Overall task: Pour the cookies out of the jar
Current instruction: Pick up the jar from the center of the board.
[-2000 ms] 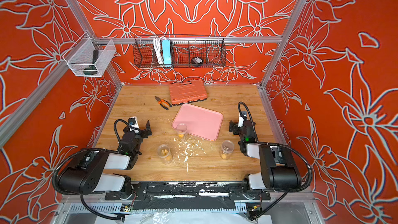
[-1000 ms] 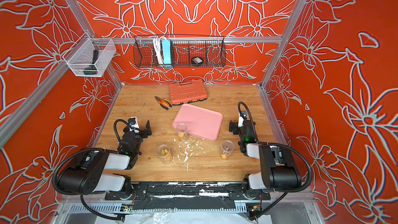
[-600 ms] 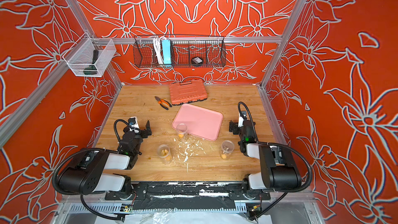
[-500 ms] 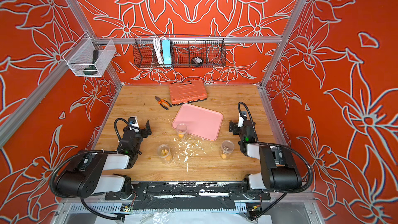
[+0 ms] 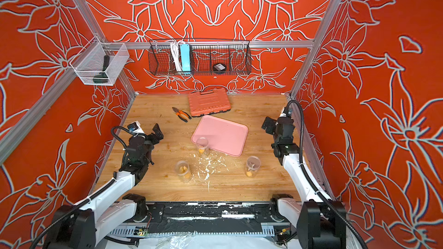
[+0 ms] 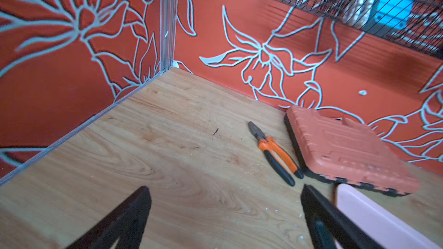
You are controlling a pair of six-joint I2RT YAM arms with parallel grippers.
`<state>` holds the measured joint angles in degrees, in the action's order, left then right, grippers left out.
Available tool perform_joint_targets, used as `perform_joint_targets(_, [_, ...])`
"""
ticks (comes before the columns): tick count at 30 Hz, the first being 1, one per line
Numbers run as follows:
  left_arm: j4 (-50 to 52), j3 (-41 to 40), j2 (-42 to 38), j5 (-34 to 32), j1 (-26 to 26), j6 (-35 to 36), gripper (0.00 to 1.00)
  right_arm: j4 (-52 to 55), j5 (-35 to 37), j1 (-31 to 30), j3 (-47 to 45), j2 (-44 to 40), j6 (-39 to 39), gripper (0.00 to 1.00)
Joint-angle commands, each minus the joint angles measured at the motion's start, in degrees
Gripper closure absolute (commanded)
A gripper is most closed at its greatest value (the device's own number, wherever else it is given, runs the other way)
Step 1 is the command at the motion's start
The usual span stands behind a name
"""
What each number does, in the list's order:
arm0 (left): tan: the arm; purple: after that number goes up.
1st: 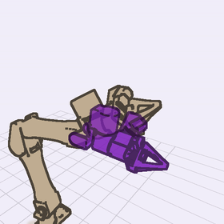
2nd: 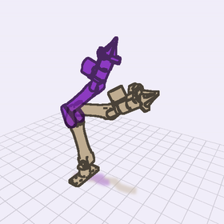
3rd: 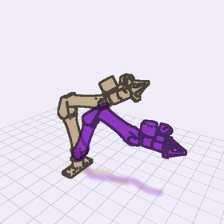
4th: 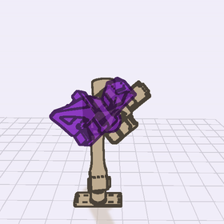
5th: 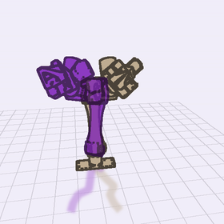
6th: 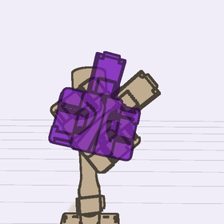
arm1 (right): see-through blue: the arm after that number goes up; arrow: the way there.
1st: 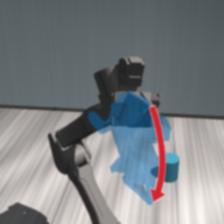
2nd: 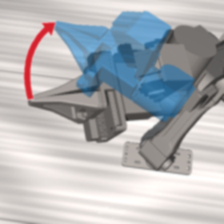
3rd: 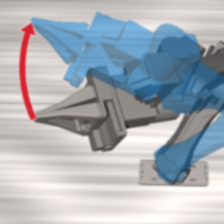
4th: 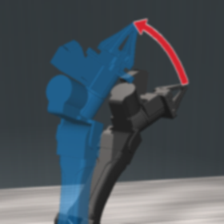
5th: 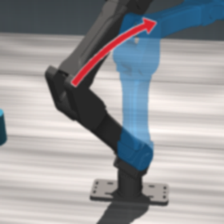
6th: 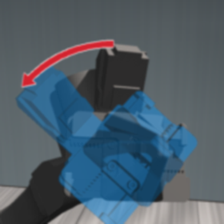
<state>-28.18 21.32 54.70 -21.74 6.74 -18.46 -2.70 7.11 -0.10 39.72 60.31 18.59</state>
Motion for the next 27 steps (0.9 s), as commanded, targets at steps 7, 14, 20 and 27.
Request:
perform_joint_targets(7, [25.7, 10.1, -4.4, 17.4, 1.7, -12.8, 0.02, 28.2, -18.0, -0.3, 7.5, -4.1, 5.5, 0.02])
perform_joint_targets(14, [34.1, 12.0, -10.9, 30.6, 3.9, -7.8, 0.02, 46.4, -21.8, -4.7, 16.2, -4.1, 2.6, 0.01])
perform_joint_targets(20, [43.8, 16.2, -11.5, 37.7, 6.3, -1.4, 0.02, 56.3, -20.2, -9.5, 19.9, -4.6, 1.5, 0.01])
perform_joint_targets(27, [43.4, 13.3, -19.9, 44.7, 6.4, 3.1, 0.02, 61.2, -16.7, -13.4, 18.3, -9.2, -0.1, 0.01])
